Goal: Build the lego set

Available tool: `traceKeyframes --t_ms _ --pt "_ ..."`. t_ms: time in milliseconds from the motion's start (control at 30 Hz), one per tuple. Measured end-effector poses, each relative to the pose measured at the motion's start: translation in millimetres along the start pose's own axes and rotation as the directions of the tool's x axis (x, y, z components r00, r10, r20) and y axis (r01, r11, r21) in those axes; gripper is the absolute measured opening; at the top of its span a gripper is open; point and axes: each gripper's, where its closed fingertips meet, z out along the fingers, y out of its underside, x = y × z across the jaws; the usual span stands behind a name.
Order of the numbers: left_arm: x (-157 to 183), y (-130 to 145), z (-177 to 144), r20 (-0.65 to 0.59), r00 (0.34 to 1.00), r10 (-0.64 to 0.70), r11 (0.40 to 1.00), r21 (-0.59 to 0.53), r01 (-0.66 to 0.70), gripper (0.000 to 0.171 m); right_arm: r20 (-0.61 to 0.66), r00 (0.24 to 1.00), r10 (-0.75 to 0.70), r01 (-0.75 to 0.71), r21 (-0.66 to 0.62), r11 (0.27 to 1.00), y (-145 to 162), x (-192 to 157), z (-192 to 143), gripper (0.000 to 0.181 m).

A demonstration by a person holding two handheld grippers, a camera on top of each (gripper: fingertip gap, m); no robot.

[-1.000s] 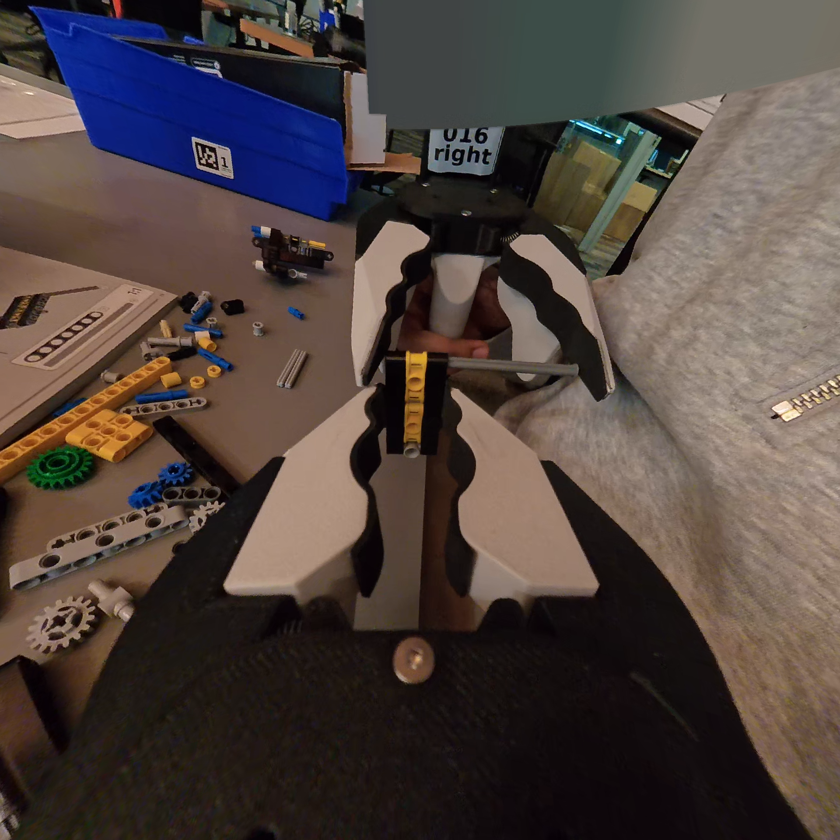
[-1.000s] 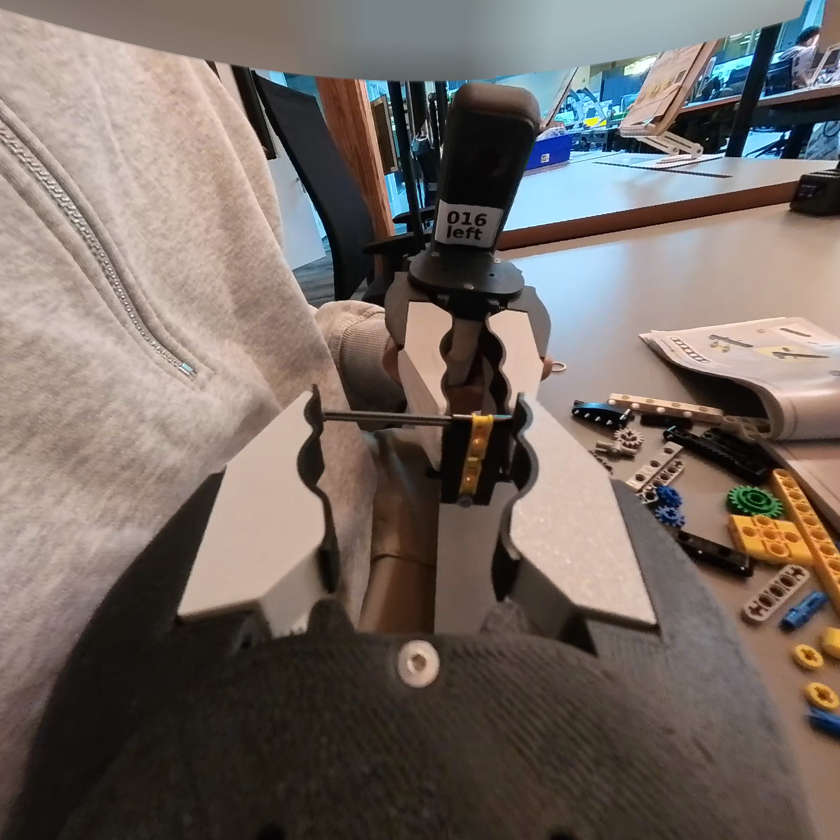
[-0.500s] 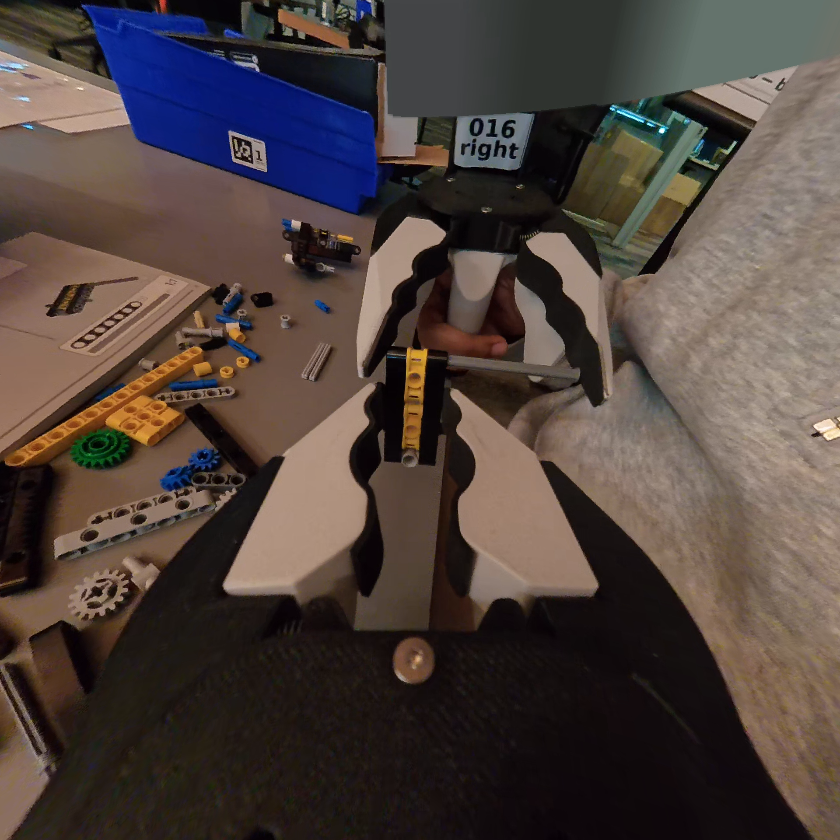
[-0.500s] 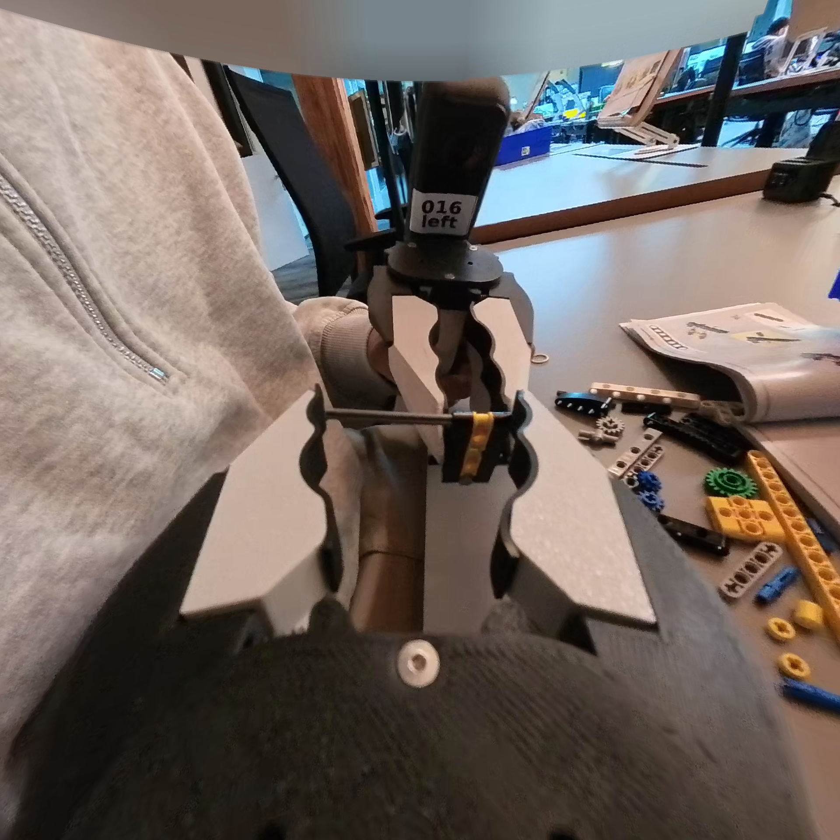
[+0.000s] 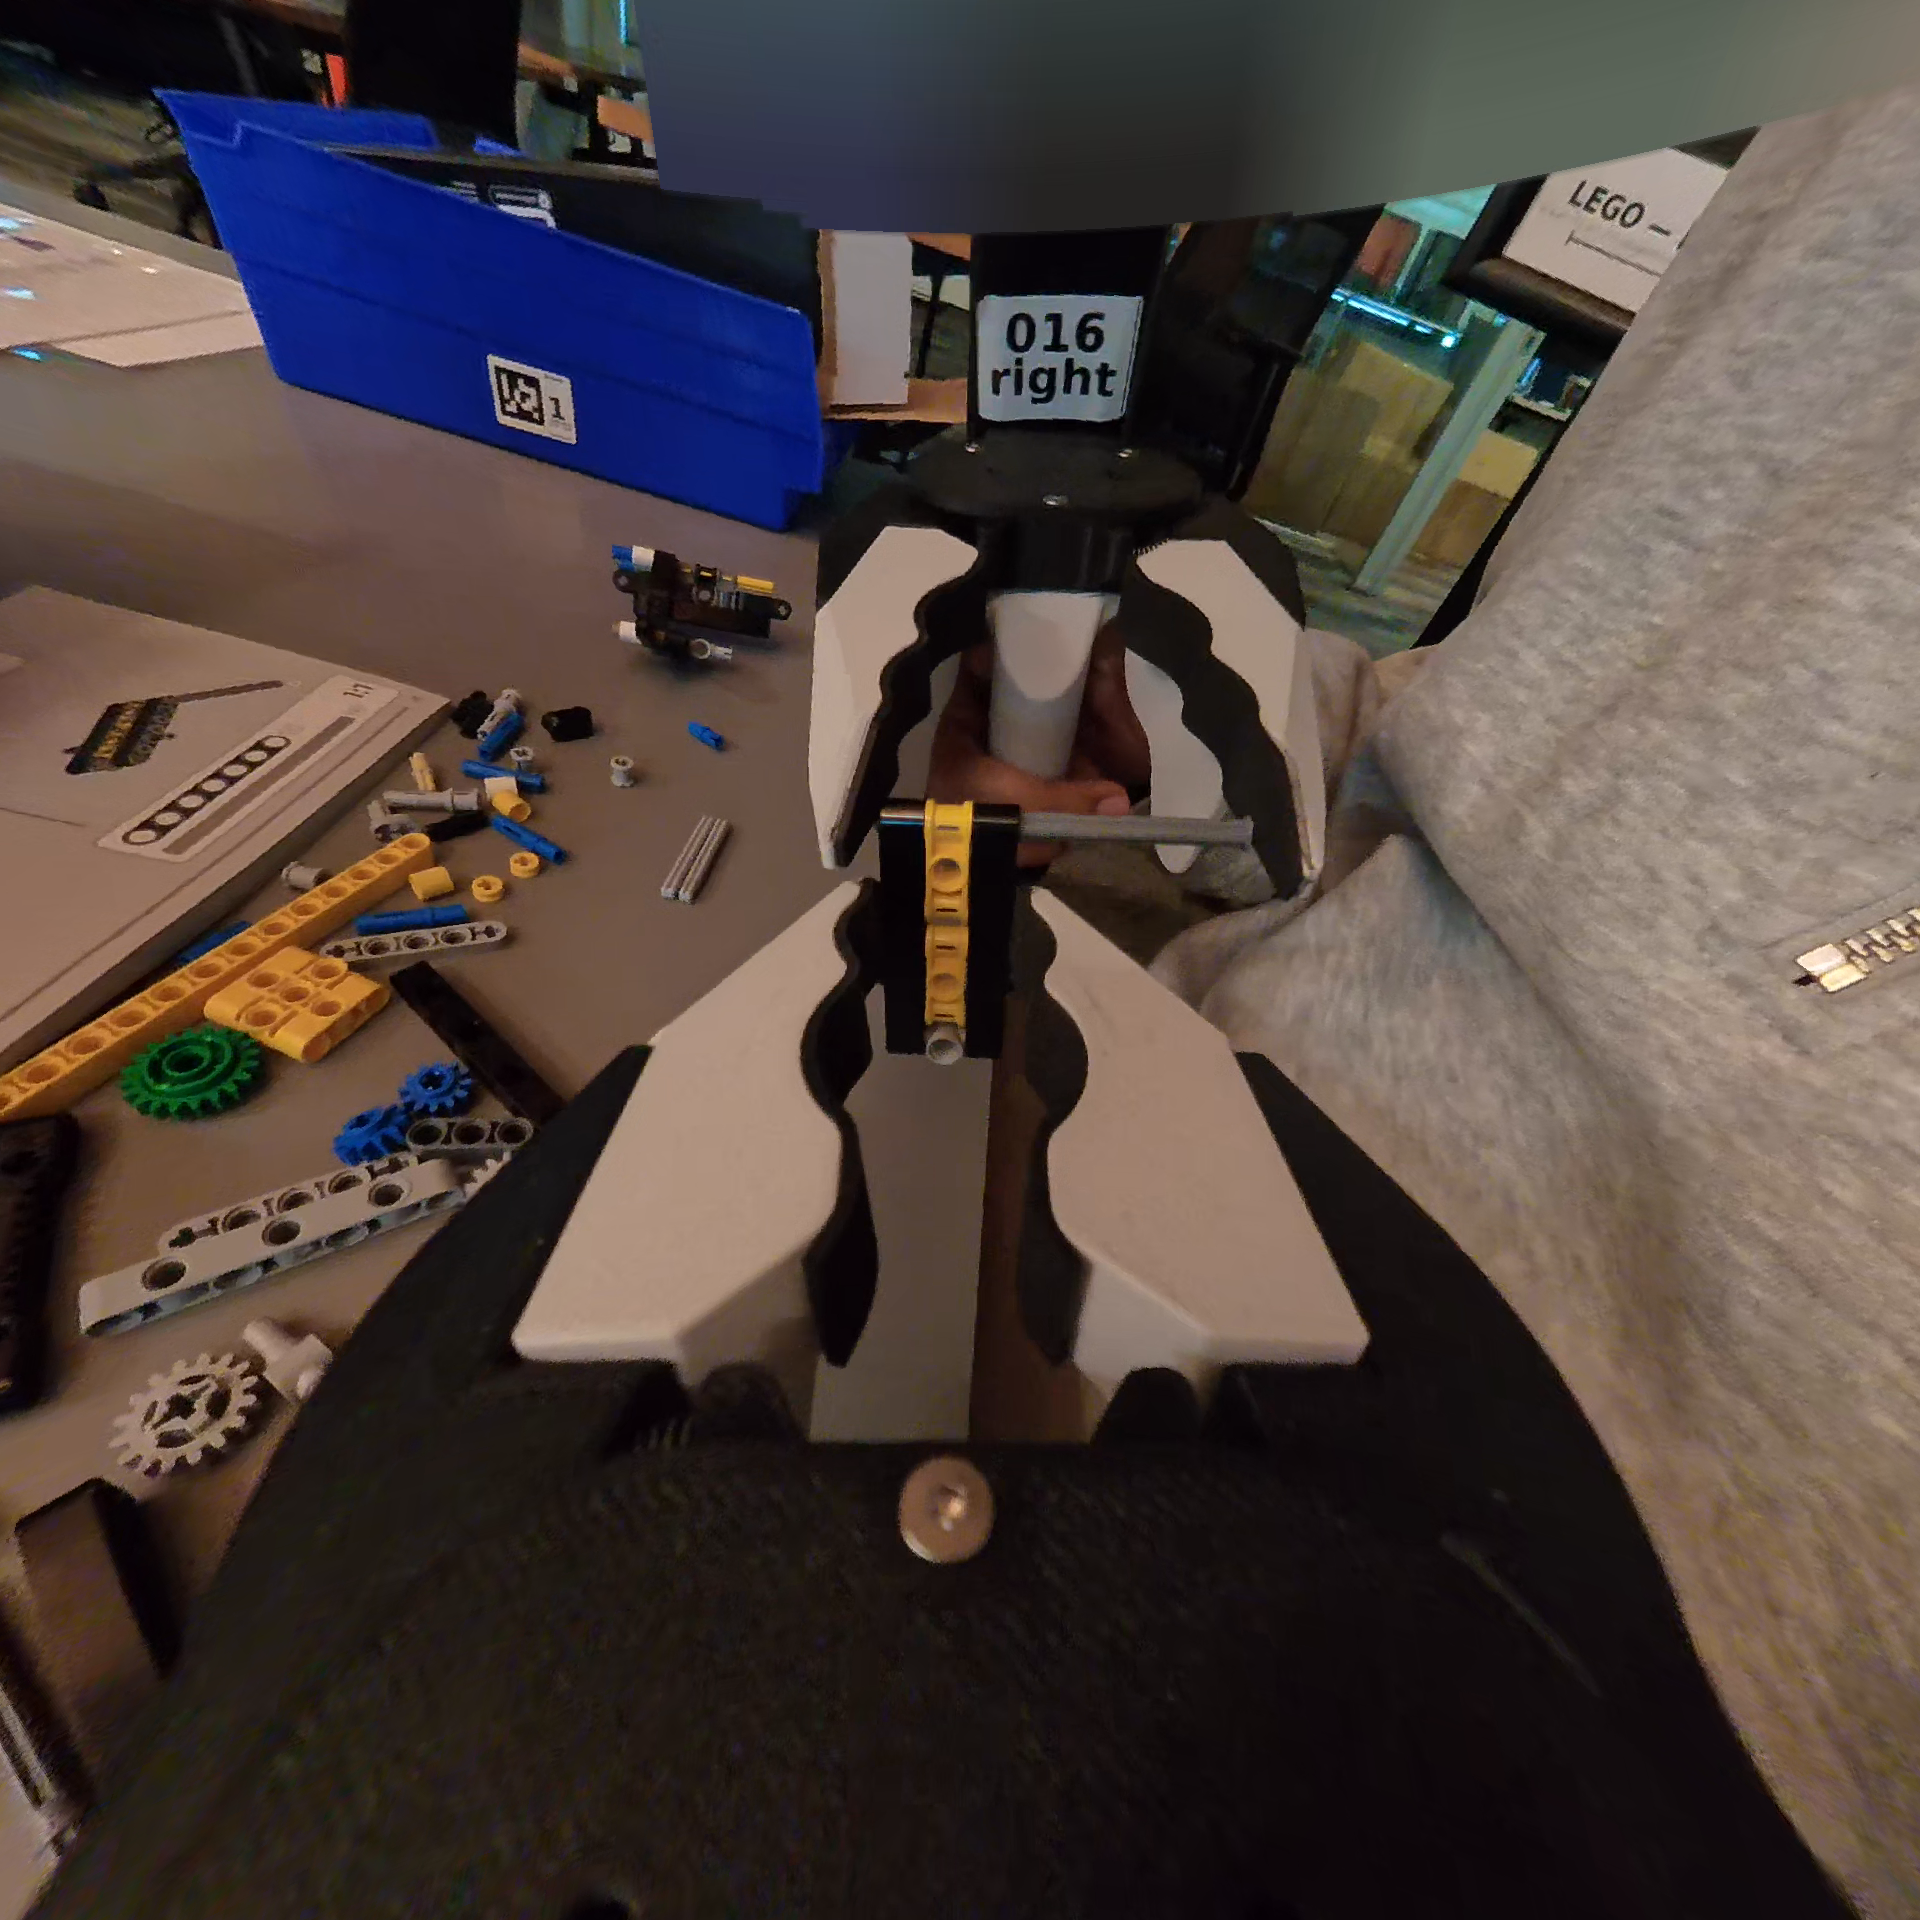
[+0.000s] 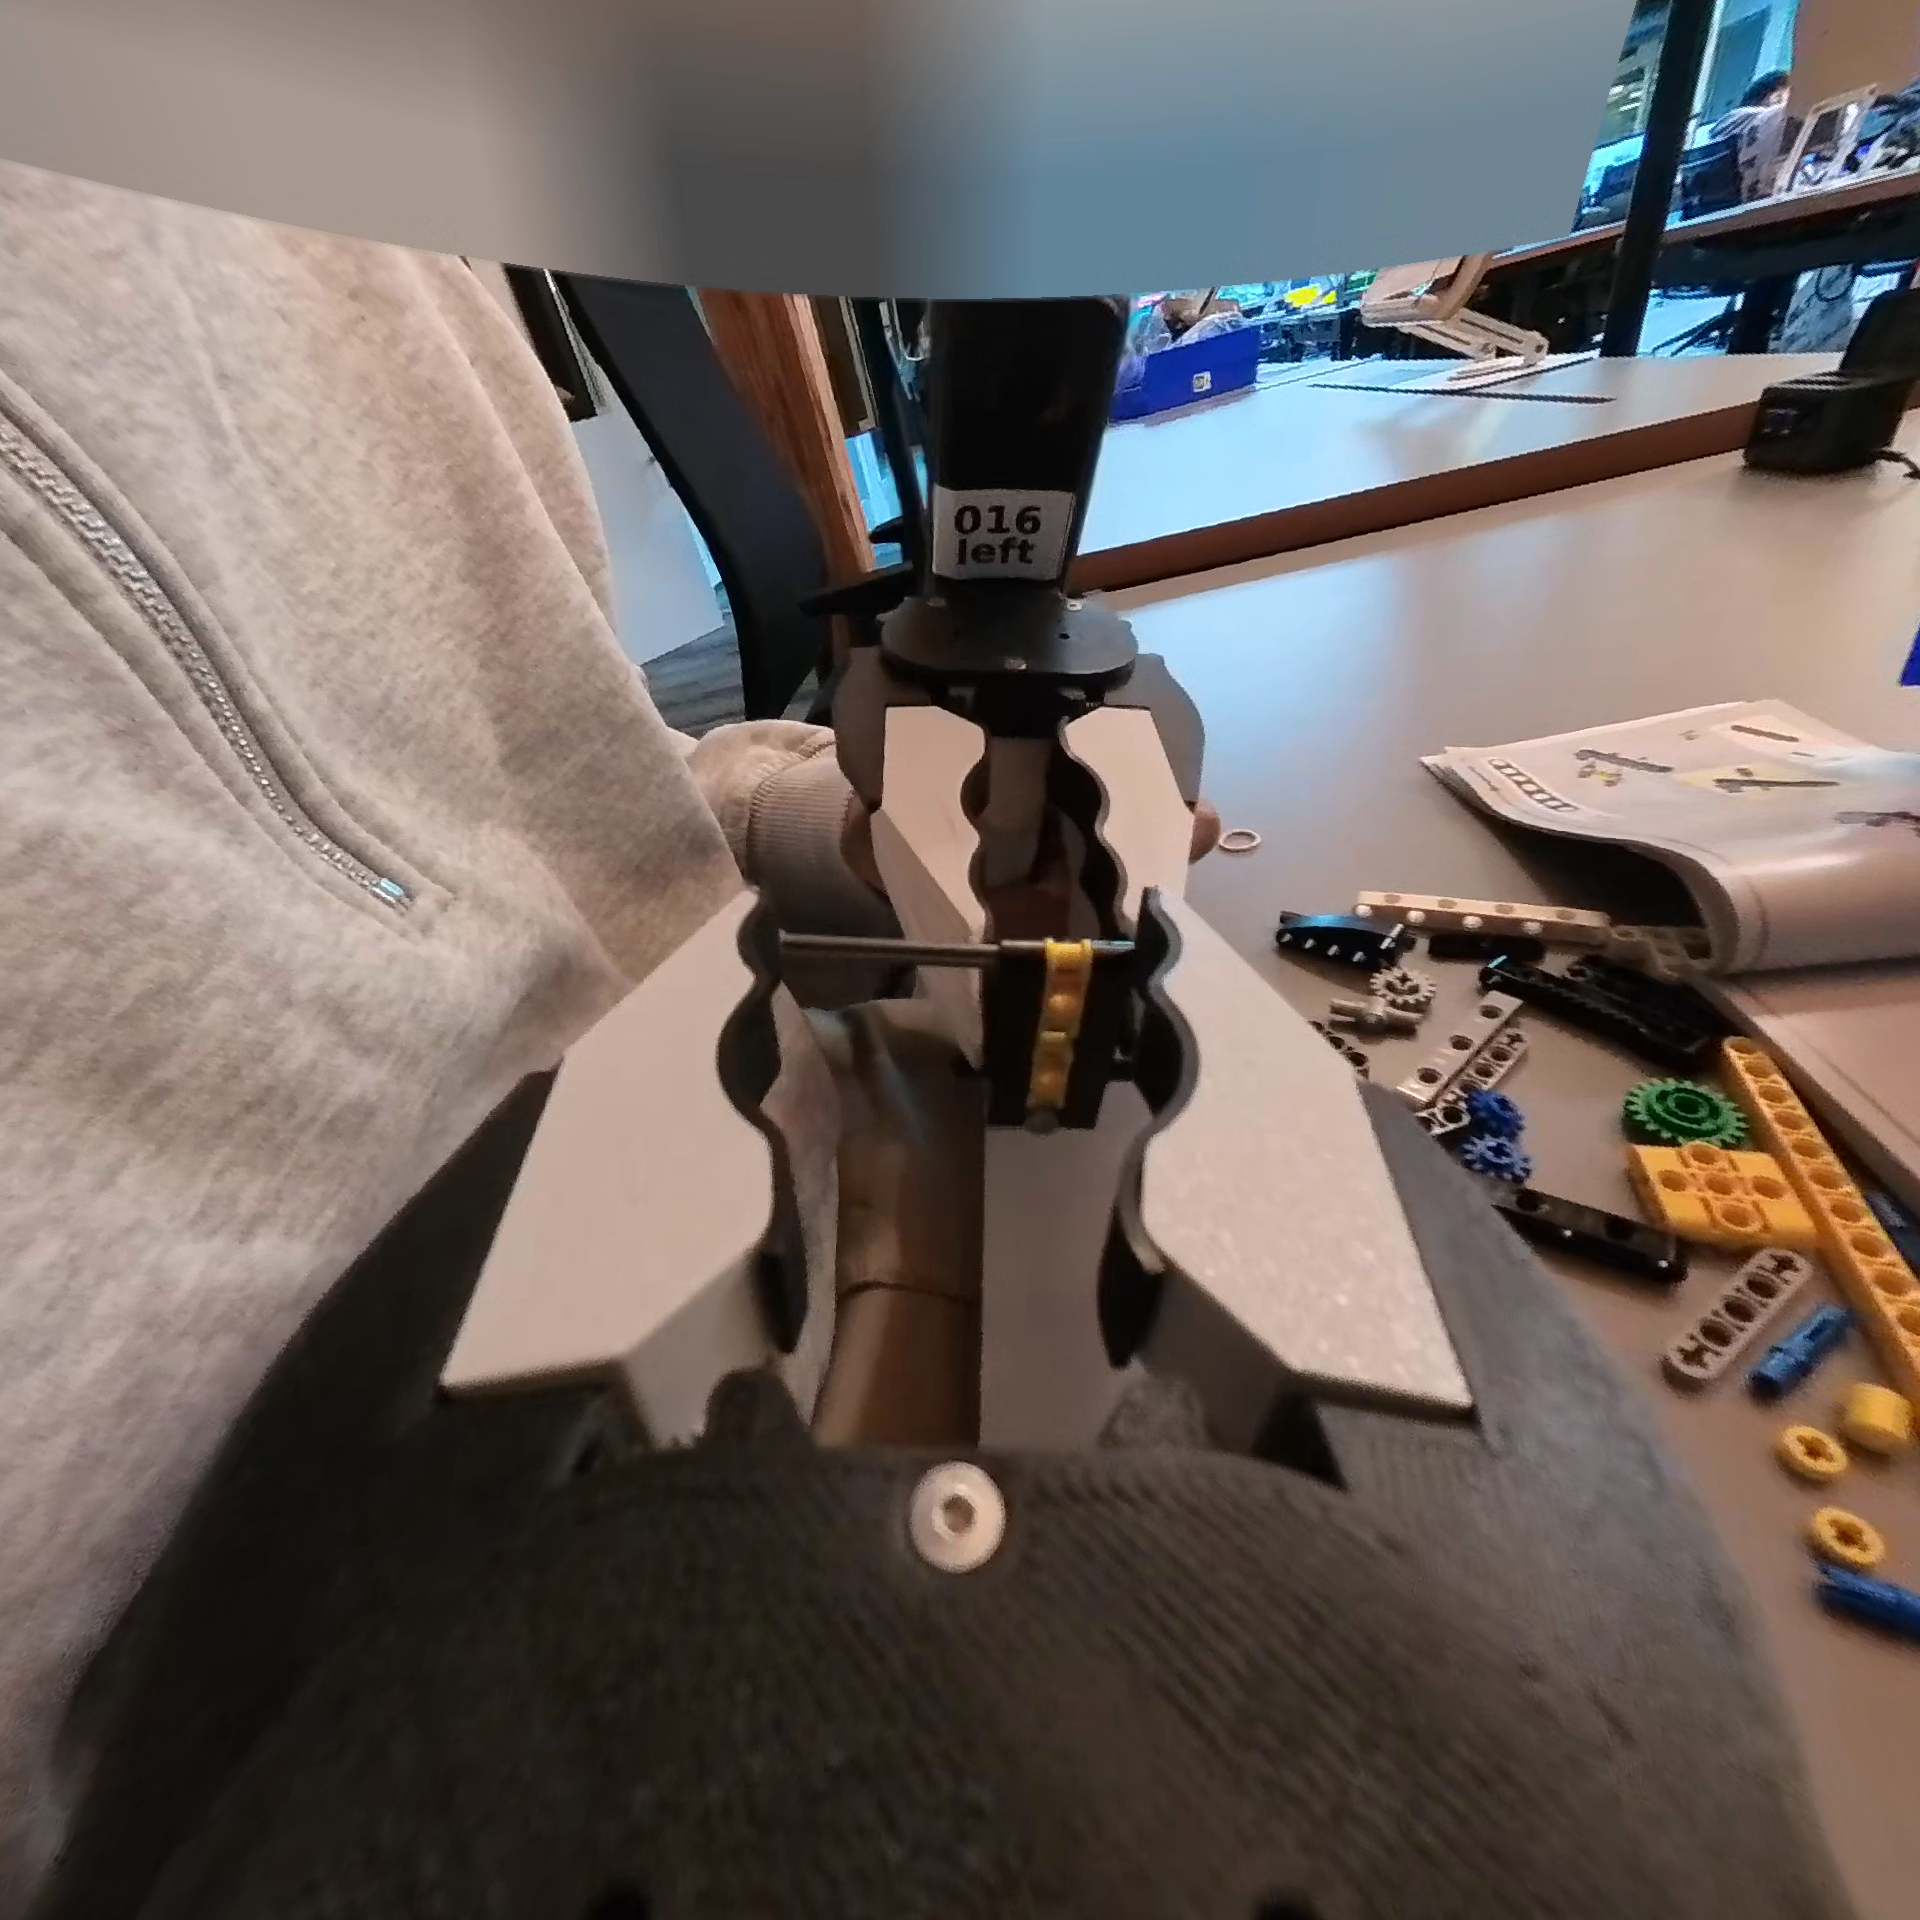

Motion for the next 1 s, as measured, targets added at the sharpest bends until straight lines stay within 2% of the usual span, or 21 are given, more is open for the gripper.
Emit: traceKeyframes --t_ms 233,333,433,533,700,1000 --pt "0.7 -1.3 0.2 0.001 1.000 0.014 1.000 0.010 -0.014 0.022 0.006 1.000 0.002 -0.002 0.008 1.000 -1.8 -0.6 0.3 0.067" --pt "-0.8 -6.0 -1.9 0.011 1.000 0.020 0.999 0.036 -0.020 0.022 -0.027 0.999 -0.045 0.046 0.049 0.998 -7.3 1.3 1.4 0.068" --pt "-1.7 -10.3 -4.7 0.037 0.998 0.056 0.997 0.056 -0.057 0.022 -0.101 0.991 -0.084 0.090 0.055 0.994 -10.8 8.5 -1.5 0.082" --pt "0.0 -10.3 -2.3 0.060 0.993 0.106 0.993 0.047 -0.109 0.022 -0.070 0.994 -0.086 0.090 0.054 0.995 -10.6 4.6 -3.3 0.080" --pt "-3.0 -15.2 -5.8 0.113 0.980 0.162 0.984 0.061 -0.169 0.022 -0.084 0.984 -0.160 0.165 0.056 0.985 -14.5 0.1 -4.5 0.065" --pt "-4.7 -20.1 -8.2 0.160 0.965 0.209 0.972 0.077 -0.223 0.022 -0.095 0.980 -0.175 0.182 0.069 0.981 -18.1 0.6 -6.4 0.063"
